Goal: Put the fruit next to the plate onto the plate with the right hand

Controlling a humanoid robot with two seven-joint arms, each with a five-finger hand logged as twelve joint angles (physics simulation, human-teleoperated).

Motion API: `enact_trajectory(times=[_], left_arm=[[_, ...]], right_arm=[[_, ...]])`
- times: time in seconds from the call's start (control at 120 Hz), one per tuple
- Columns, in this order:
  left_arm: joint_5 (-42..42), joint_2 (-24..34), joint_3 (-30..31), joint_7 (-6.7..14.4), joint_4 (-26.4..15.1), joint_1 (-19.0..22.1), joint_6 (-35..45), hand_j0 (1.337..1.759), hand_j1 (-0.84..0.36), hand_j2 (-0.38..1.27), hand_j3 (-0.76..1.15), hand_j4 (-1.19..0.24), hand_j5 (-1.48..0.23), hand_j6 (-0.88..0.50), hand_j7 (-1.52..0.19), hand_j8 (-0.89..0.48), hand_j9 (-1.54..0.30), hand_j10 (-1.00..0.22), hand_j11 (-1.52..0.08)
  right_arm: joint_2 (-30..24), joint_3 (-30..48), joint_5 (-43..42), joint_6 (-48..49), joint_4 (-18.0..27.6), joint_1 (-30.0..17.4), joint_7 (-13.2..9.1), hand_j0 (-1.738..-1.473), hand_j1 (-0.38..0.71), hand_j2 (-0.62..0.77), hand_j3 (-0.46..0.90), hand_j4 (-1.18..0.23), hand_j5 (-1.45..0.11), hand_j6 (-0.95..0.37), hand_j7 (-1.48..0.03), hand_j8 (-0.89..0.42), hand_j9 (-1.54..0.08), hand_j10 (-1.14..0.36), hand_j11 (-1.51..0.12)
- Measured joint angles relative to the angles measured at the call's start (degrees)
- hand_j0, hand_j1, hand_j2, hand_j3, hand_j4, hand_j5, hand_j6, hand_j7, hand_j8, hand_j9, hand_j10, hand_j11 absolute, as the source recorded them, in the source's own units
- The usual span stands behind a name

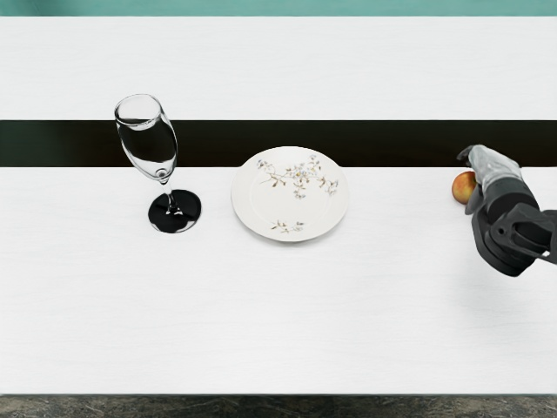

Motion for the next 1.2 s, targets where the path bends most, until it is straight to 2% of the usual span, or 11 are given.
enact_trajectory(times=[0.458,0.467,0.475,0.542,0.625,1.2], left_arm=[[0.0,0.0,0.1,0.0,0.0,-0.1,0.0,1.658,0.35,0.0,0.0,0.0,0.0,0.0,0.0,0.0,0.0,0.0,0.0],[0.0,0.0,0.1,0.0,0.0,-0.1,0.0,1.658,0.35,0.0,0.0,0.0,0.0,0.0,0.0,0.0,0.0,0.0,0.0],[0.0,0.0,0.1,0.0,0.0,-0.1,0.0,1.658,0.35,0.0,0.0,0.0,0.0,0.0,0.0,0.0,0.0,0.0,0.0],[0.0,0.0,0.1,0.0,0.0,-0.1,0.0,1.658,0.35,0.0,0.0,0.0,0.0,0.0,0.0,0.0,0.0,0.0,0.0],[0.0,0.0,0.1,0.0,0.0,-0.1,0.0,1.658,0.35,0.0,0.0,0.0,0.0,0.0,0.0,0.0,0.0,0.0,0.0],[0.0,0.0,0.0,0.0,0.0,0.0,0.0,1.658,0.35,0.0,0.0,0.0,0.0,0.0,0.0,0.0,0.0,0.0,0.0]], right_arm=[[0.0,-0.1,-0.2,0.0,-1.1,-1.1,0.0,-1.658,0.06,-0.06,0.0,-0.34,-0.45,-0.35,-0.45,-0.35,-0.45,-0.34,-0.45],[0.0,-0.1,-0.2,0.0,-1.1,-1.1,0.0,-1.675,0.06,-0.03,-0.13,-0.35,-0.45,-0.35,-0.45,-0.35,-0.45,-0.35,-0.45],[0.0,-0.1,-0.2,0.0,-1.1,-1.1,0.0,-1.653,0.07,-0.06,0.03,-0.35,-0.45,-0.35,-0.45,-0.35,-0.45,-0.35,-0.45],[0.0,0.0,-0.3,0.0,-1.2,-1.2,0.0,-1.649,0.07,-0.07,0.06,-0.36,-0.47,-0.36,-0.47,-0.36,-0.47,-0.36,-0.47],[0.0,0.0,-0.2,0.0,-1.2,-1.1,0.0,-1.651,0.08,-0.03,0.0,-0.38,-0.49,-0.38,-0.49,-0.38,-0.49,-0.38,-0.49],[0.1,0.2,0.0,0.0,-1.0,-0.8,0.0,-1.657,0.19,-0.08,0.0,-0.45,-0.59,-0.46,-0.59,-0.45,-0.59,-0.45,-0.59]])
